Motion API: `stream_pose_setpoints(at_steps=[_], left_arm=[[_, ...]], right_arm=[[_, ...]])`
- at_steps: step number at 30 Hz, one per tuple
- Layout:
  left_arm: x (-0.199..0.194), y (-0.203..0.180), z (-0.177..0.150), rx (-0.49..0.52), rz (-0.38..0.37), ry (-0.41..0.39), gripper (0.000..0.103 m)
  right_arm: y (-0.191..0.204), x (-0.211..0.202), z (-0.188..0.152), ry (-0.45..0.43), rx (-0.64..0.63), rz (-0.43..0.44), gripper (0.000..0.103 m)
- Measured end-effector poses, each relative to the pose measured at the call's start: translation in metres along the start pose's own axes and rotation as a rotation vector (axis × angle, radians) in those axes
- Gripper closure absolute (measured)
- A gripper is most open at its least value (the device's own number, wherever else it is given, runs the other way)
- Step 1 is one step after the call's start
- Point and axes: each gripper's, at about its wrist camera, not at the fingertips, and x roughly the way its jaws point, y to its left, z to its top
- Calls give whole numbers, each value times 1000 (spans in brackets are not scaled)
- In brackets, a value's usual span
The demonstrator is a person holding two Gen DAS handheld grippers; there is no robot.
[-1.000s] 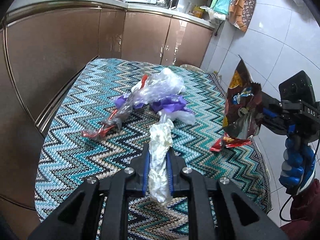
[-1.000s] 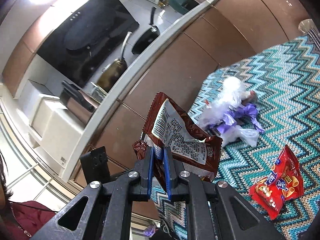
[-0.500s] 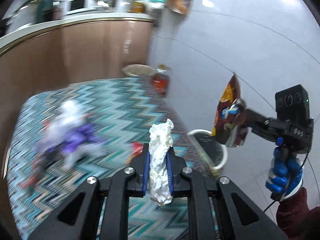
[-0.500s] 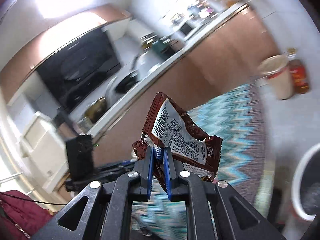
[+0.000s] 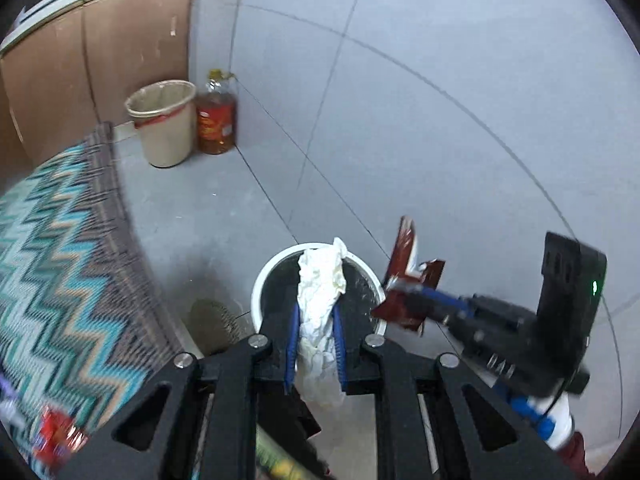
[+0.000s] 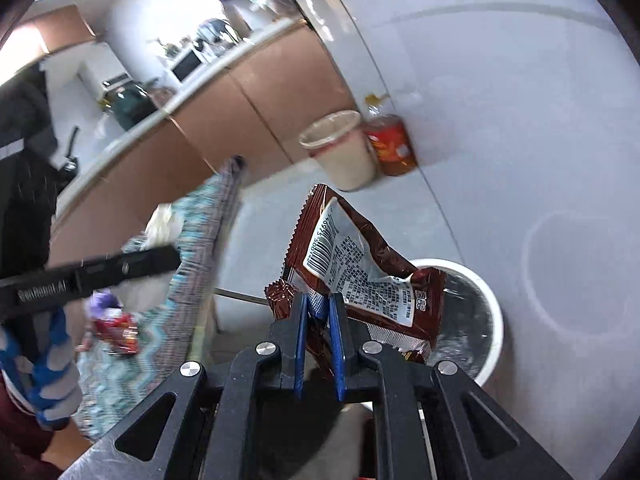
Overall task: Collect trash
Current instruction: 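Carry both held items over the floor bin and open both tools, then move both empty tools back toward the table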
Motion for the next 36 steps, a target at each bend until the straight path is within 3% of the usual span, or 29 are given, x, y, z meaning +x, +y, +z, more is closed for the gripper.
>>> stream_pose_setpoints(at_steps=[6,9,10,12,17,25,36], left_arm=[[71,-18,19,29,18,66,85],[99,-13,23,-5,1,103,80],[104,-14,24,-11,5,106,78],[115,-11,27,-25,3,112,69],[116,-3,29,-50,-8,105,62],[65,-2,23,-60,-29,45,62],[-72,23,-22,-61,55,-158,62]], right_arm=[[-33,34,-4,76,10,-84,88],[-49,49,-5,105,27,-116,77],[-57,52,-5,112,32,-127,69],[-62,56,-7,122,45,-136,63],[-65,59,-11,134,56,-156,63],[-36,32,-4,66,33,-169,61],[64,-58,-1,-137,-91,-133,52]])
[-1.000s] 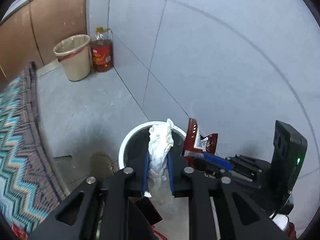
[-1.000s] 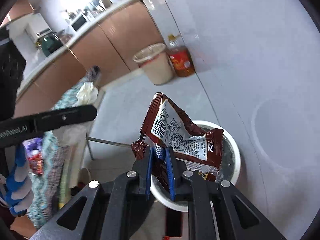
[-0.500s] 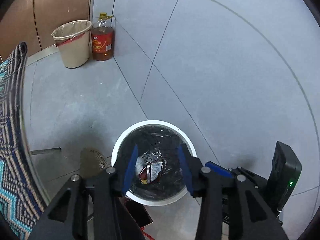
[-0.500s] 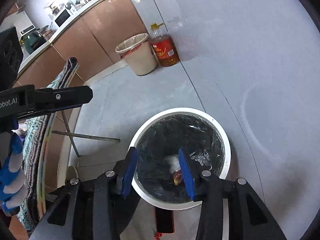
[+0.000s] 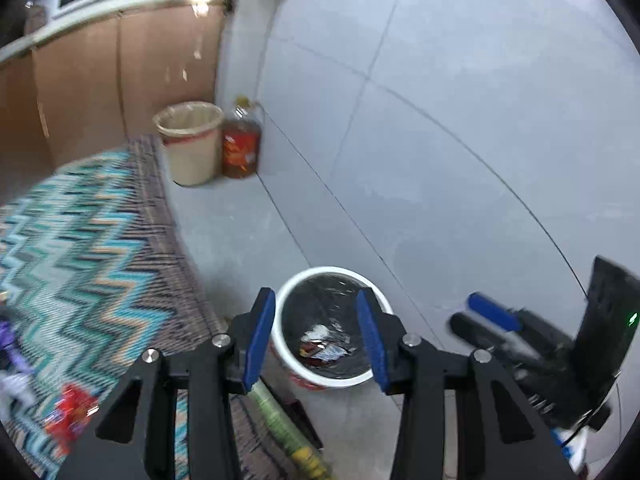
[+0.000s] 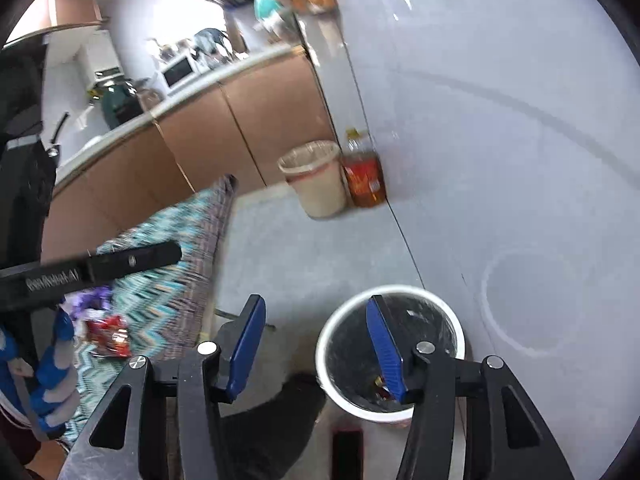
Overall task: Collect trash
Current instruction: 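Move both empty tools back toward the table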
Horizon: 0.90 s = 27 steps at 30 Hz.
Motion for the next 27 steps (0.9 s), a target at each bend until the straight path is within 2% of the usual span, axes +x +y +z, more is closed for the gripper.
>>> stream_pose_setpoints(at_steps=[9,13,15,19,27], left_arm=[[-129,50,-40,2,134,-242,62],[-178,76,-63,-11,208,-293,62],[-203,91,-77,-36,240,-315,59],[-251,126,-105,-83,310,-371,58],[-333,201,-157,-213,469,-461,58]], right_arm=[[82,-64,21,-153,-112,73,47],[119,-85,22,-198,-175,111,45],[137,-96,22,-221,-207,132,44],[164,-111,20,-253,-254,168,44],[207,-122,19,-280,-332,216,44]])
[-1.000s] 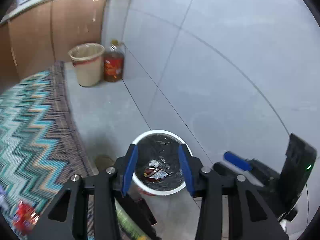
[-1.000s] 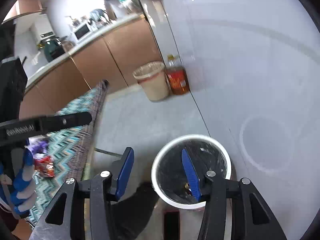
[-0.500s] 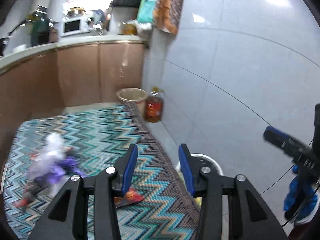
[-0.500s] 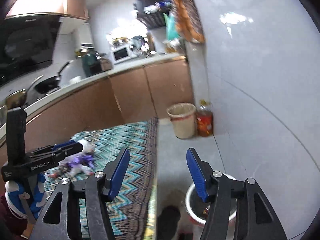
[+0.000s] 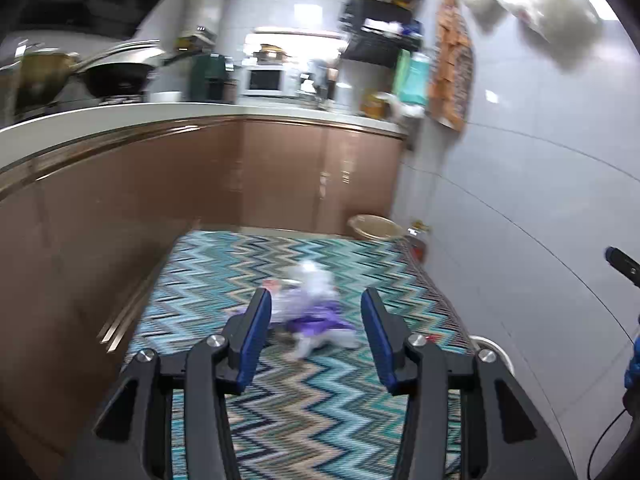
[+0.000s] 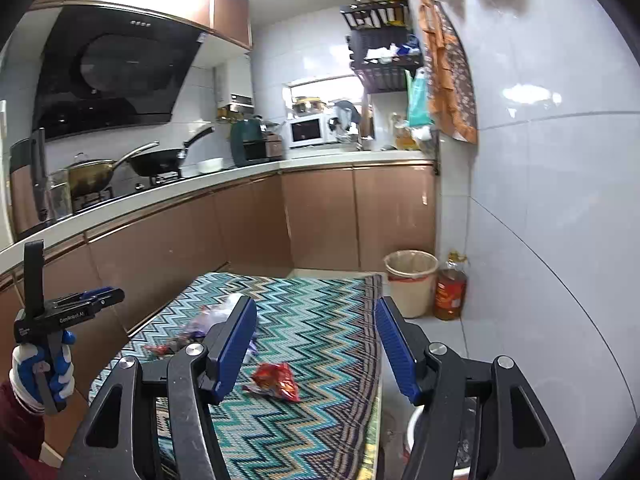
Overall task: Collect trash
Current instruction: 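Move both empty tools back toward the table, then grasp the red-strip plastic bag with the left tool while the right tool grasps a clear bag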
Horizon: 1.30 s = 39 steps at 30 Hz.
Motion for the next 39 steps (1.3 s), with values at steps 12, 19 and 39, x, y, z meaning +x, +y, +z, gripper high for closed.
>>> stream_pose_setpoints(at_steps=[12,19,39], left_arm=[[10,78,-38,-16,98,53,58],[61,81,-60,18,53,180,58],[213,105,-88,-27,9,423,58]], right_arm=[[33,51,-3,90,-28,80,44],[49,118,-17,223,-39,163,44],[126,335,-83,614,-293,427,44]])
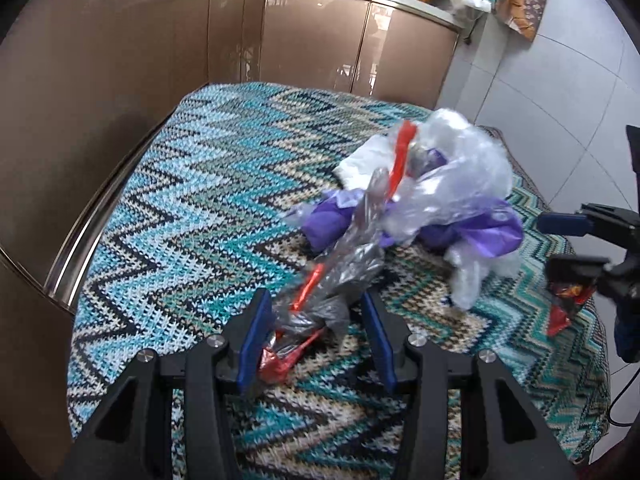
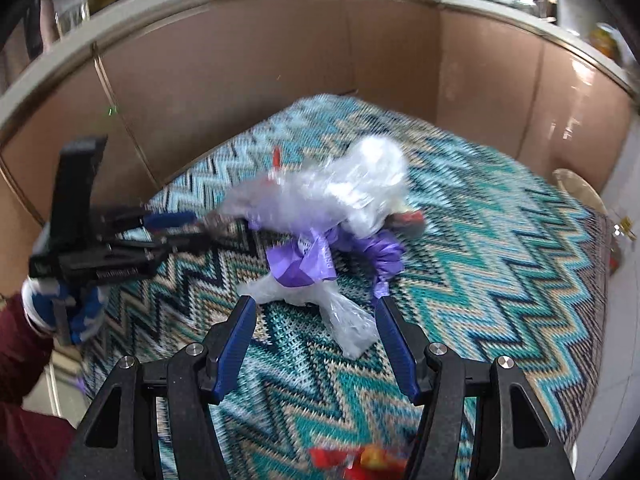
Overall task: Collect trash
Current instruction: 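Grasp the red-strip plastic bag with the left tool while the right tool grasps a clear bag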
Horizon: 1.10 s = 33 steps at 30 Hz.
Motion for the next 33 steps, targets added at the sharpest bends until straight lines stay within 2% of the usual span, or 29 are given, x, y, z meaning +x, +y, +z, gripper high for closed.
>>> stream_pose_setpoints(at_steps=[9,12,16,20,28,33], left_arm=[[13,7,-2,-20,-11,2,59],[13,6,-2,-16,-6,-3,60],[10,2,-5,-13,-9,-6,74],[1,-2,-10,-11,-11,-14,80],[-34,-10,-21,-18,-19,-59,81],[-61,-8,-29,-28,-17,-92,82]], right_arm=[[-5,44,3,100,-83,9,61],[-4,49,0,115,-96,20,71],[-4,48,-5,120,-95,37,89],[0,34,-16,104,-71,63,91],[21,-4,-34,68,-46,117,92],[41,-35,-40,1,-44,124,92]])
